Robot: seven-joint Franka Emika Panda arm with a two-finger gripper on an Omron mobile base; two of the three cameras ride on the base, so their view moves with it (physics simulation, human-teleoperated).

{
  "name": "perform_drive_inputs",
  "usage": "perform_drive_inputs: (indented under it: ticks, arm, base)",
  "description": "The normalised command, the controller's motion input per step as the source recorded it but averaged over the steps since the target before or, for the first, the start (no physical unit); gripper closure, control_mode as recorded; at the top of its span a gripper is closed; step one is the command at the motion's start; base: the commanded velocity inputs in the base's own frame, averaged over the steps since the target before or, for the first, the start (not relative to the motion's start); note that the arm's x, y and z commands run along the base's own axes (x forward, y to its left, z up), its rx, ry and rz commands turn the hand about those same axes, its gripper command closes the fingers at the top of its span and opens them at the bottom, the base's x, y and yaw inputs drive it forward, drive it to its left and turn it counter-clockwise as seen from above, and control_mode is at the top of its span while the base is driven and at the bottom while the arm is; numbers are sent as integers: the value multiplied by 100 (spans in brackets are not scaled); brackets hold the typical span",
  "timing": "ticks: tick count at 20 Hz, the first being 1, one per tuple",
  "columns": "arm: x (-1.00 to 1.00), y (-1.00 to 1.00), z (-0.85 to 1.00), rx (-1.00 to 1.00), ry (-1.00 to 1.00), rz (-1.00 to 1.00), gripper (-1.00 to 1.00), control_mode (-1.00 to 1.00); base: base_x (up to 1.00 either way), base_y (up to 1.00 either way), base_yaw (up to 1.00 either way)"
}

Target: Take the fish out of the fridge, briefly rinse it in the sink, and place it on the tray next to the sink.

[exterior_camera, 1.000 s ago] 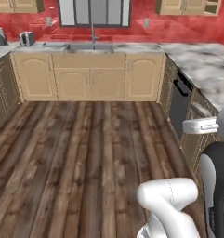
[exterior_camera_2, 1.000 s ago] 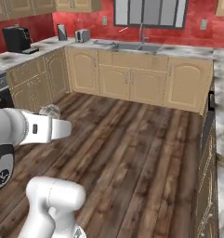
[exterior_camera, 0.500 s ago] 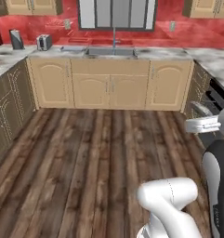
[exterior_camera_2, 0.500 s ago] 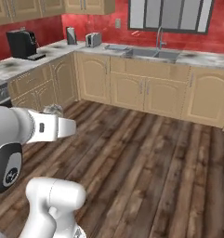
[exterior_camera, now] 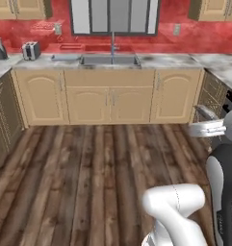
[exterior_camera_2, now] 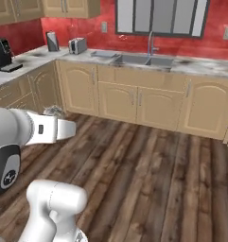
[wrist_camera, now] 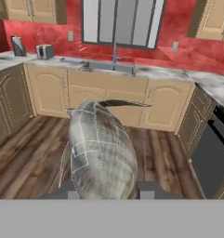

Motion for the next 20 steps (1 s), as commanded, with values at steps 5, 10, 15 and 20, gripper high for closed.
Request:
perform_drive_inputs:
  ticks: [5, 10, 15, 20]
  arm:
    - [0, 0, 0, 0, 0, 0, 100, 100]
    - [0, 0, 0, 0, 0, 0, 100, 100]
    - [0, 0, 0, 0, 0, 0, 100, 100]
    - [0, 0, 0, 0, 0, 0, 100, 100]
  base:
    - [100, 0, -30]
    - [100, 0, -21]
    - [100, 0, -11]
    - [100, 1, -10]
